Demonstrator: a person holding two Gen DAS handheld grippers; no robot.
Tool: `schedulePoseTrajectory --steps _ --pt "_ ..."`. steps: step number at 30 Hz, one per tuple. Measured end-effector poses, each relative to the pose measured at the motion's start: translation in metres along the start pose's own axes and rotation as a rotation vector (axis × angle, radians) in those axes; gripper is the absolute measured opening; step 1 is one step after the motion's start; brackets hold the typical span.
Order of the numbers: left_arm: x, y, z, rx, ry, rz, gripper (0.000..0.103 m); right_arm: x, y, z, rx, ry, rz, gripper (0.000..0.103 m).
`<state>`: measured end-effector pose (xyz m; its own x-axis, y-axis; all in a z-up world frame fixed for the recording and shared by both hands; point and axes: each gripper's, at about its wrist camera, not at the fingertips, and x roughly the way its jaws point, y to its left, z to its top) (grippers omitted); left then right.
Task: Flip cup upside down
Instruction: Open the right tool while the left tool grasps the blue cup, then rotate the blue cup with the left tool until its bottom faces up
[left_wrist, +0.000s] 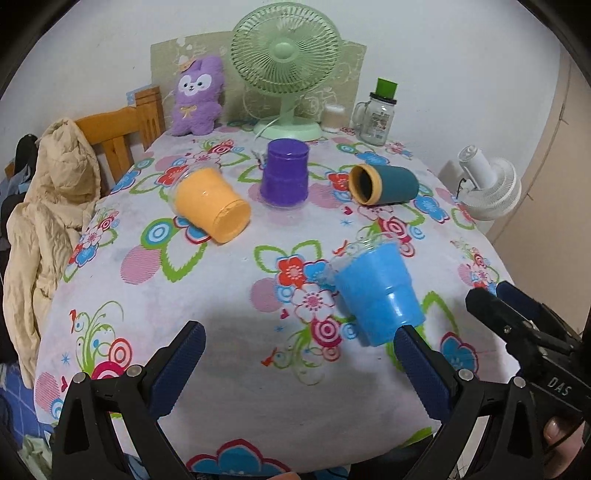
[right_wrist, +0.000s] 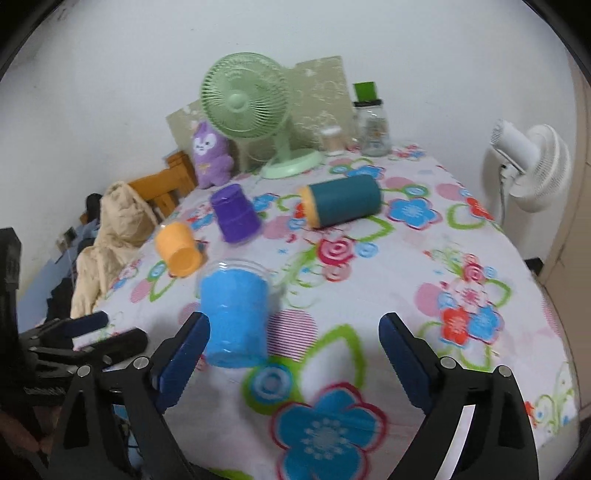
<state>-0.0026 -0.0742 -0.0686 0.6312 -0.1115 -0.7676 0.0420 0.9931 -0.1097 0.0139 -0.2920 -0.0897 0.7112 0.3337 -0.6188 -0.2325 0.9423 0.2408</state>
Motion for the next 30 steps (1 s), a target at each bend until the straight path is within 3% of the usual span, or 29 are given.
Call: schedulePoseTrajectory --steps 9,17,30 --pt "0.000 -0.034 0.003 0.048 -0.018 -0.024 0.103 -0.028 -0.030 -0.009 0.026 -0.018 -0.044 0.095" --pt "0.007 -0.061 0.005 0.085 -0.005 -0.030 0.103 -0.043 -0.052 -0.010 0.087 -0.056 -0.034 0.095" --pt "0.034 -0.071 0.008 0.068 0.031 0.021 0.103 -0.032 -0.071 -0.023 0.096 0.008 -0.037 0.096"
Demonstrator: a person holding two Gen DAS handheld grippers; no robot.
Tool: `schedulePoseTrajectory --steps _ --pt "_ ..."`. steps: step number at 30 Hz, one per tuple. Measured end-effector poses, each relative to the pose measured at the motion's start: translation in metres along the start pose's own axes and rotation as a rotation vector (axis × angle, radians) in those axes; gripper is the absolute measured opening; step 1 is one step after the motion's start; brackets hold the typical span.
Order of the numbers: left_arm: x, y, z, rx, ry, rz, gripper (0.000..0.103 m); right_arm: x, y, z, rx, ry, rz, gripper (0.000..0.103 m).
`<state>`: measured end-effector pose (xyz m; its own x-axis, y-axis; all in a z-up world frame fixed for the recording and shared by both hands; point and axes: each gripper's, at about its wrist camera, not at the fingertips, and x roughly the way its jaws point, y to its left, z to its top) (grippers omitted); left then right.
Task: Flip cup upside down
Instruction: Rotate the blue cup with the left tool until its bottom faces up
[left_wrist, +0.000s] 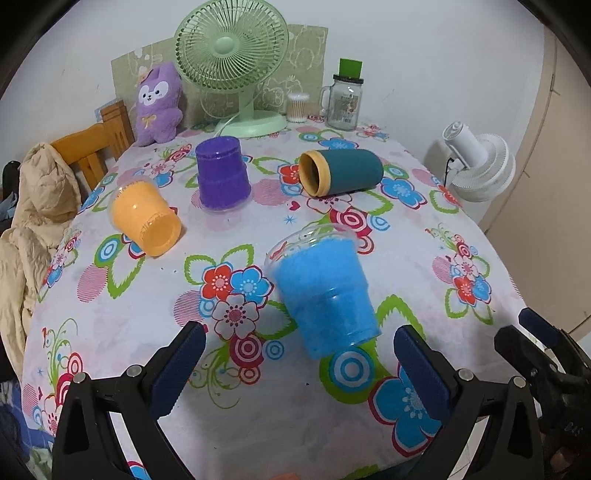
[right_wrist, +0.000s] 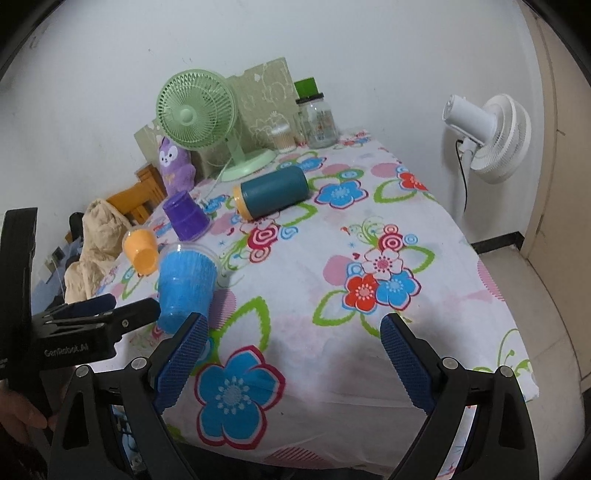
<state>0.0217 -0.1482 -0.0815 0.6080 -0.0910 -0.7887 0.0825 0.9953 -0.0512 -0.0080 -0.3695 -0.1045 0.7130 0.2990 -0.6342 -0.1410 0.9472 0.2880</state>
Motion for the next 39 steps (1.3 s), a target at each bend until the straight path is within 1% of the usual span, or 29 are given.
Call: schedulePoseTrajectory --steps 5,9,13,17,20,25,30,31,33,36,39 --pt "0.010 -0.004 -0.001 -0.003 0.018 0.010 0.103 0.008 -0.002 -0.002 -0.023 0.027 -0.004 0.096" --pt "0.017 -0.007 -0.001 -0.009 0.038 0.013 0.103 0.010 -0.002 -0.004 -0.033 0.031 0.001 0.096" --pt "0.023 -0.011 0.002 -0.009 0.039 0.011 0.103 0.011 -0.003 -0.004 -0.031 0.031 0.000 0.096" --pt "0.026 -0.018 0.004 -0.003 0.036 -0.008 0.103 0.011 -0.009 -0.006 -0.024 0.031 -0.006 0.096" --pt "0.029 -0.027 0.006 0.024 0.029 -0.014 0.103 0.011 -0.014 -0.006 -0.014 0.034 -0.015 0.096" --pt "0.043 -0.033 0.007 0.027 0.059 -0.019 0.103 0.010 -0.021 -0.008 -0.002 0.035 -0.021 0.096" --pt "0.052 -0.034 0.007 0.026 0.071 -0.021 0.103 0.012 -0.023 -0.010 -0.001 0.044 -0.023 0.096" --pt "0.054 -0.035 0.006 0.028 0.072 -0.030 0.101 0.013 -0.023 -0.010 -0.001 0.047 -0.022 0.096" --pt "0.055 -0.036 0.006 0.035 0.075 -0.032 0.093 0.014 -0.022 -0.011 -0.002 0.051 -0.022 0.096" --pt "0.060 -0.036 0.006 0.037 0.089 -0.038 0.087 0.017 -0.021 -0.011 -0.010 0.058 -0.024 0.096" --pt "0.062 -0.036 0.004 0.039 0.096 -0.038 0.084 0.017 -0.020 -0.012 -0.016 0.061 -0.025 0.096"
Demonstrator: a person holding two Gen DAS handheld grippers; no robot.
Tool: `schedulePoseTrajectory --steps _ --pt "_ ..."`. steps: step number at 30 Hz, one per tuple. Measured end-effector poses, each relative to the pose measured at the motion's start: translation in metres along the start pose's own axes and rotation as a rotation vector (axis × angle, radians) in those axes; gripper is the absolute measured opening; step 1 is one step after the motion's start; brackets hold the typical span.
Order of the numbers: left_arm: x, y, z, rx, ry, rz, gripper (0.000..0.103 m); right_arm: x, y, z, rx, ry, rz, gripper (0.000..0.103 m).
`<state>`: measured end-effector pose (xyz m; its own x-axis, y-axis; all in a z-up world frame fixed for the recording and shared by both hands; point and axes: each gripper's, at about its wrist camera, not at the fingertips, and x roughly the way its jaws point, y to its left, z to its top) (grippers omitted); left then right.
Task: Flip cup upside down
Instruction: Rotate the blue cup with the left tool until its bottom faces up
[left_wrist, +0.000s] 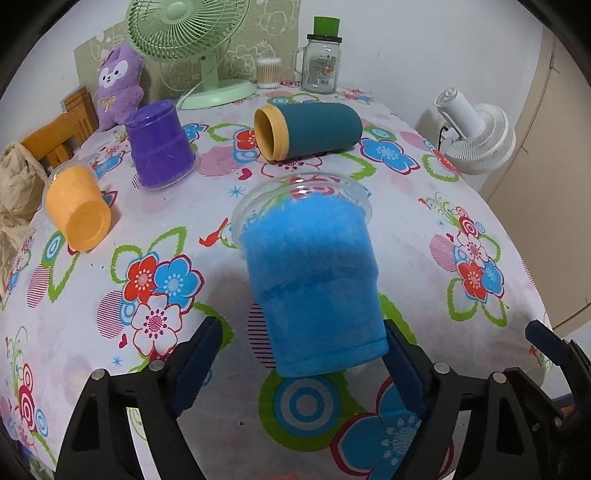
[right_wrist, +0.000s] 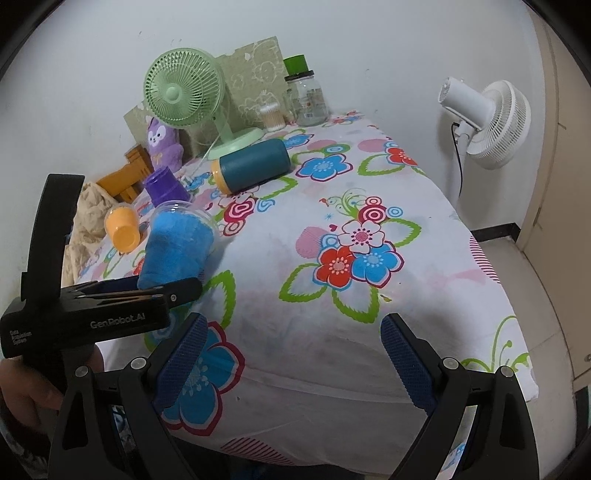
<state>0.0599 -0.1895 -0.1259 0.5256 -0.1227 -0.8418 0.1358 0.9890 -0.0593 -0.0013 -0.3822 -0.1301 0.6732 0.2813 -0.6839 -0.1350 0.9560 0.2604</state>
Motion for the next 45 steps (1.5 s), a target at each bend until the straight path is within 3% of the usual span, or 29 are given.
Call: schedulePoseTrajectory --steps 11,15,45 --pt "0.000 -0.001 0.001 0.019 0.000 -0.003 0.060 0.001 0.003 0.000 -0.019 0.008 -0.007 0.096" --pt "-0.007 0.000 0.003 0.020 -0.023 -0.001 0.057 0.002 0.002 -0.002 -0.016 0.010 -0.007 0.096" --pt "-0.067 0.019 0.016 -0.011 -0.157 0.010 0.056 0.002 0.023 -0.001 -0.070 0.016 0.010 0.096"
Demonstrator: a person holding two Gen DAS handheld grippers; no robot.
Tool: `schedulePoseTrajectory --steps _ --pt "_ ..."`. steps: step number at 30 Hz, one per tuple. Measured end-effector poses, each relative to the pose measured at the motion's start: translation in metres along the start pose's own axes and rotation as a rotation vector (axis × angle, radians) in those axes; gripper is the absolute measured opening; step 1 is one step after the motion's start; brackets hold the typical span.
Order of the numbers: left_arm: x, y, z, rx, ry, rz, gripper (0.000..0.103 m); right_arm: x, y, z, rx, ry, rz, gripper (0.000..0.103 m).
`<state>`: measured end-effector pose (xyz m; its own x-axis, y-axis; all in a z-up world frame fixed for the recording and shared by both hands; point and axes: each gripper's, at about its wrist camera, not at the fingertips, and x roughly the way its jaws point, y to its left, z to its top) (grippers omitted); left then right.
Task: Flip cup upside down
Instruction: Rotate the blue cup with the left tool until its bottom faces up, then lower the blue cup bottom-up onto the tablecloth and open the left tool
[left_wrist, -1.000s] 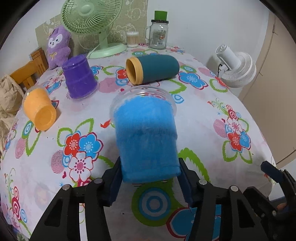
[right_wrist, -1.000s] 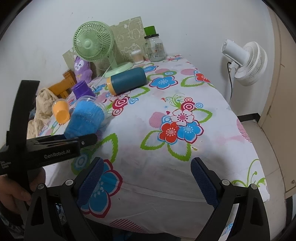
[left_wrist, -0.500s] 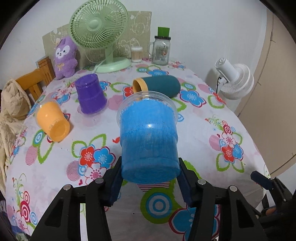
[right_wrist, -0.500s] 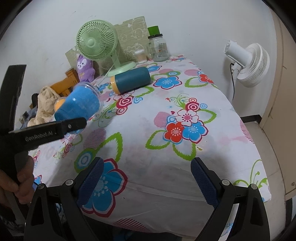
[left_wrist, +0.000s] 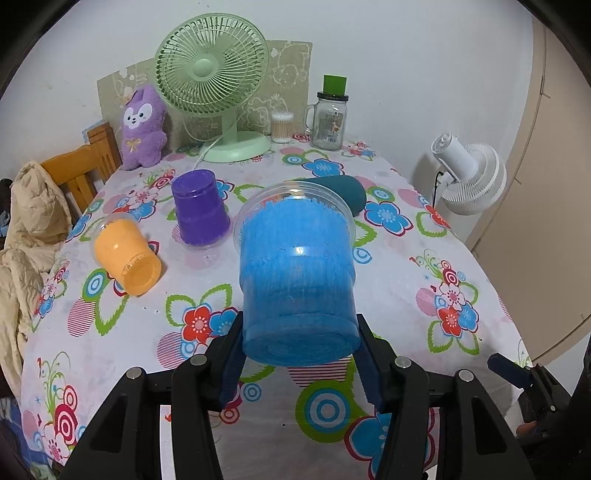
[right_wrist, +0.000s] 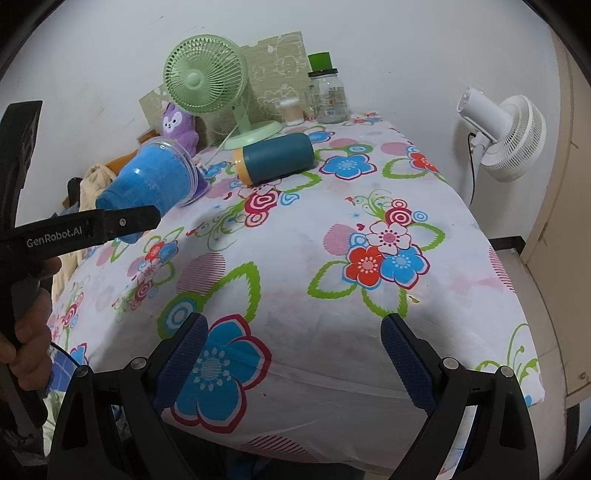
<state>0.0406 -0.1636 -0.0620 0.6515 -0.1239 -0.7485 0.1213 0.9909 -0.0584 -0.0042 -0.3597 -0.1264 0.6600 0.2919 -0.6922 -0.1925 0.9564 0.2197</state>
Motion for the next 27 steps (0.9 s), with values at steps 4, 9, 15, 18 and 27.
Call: schedulePoseTrajectory --steps 4,9,15,18,27 --pt "-0.002 0.004 0.001 -0.005 0.000 0.001 0.056 0.001 0.002 0.000 -0.007 0.004 0.000 0.096" --pt "-0.003 0.005 0.001 0.002 0.016 0.008 0.056 0.003 0.004 0.000 -0.010 0.007 0.002 0.096" --pt "-0.002 0.009 0.000 0.003 0.019 0.021 0.056 0.007 0.008 0.000 -0.015 0.015 0.006 0.096" --pt "-0.001 0.009 -0.001 -0.001 0.026 0.016 0.056 0.008 0.010 -0.001 -0.018 0.017 0.006 0.096" --pt "-0.004 0.011 0.001 -0.009 0.018 0.004 0.056 0.010 0.012 0.001 -0.023 0.023 0.002 0.096"
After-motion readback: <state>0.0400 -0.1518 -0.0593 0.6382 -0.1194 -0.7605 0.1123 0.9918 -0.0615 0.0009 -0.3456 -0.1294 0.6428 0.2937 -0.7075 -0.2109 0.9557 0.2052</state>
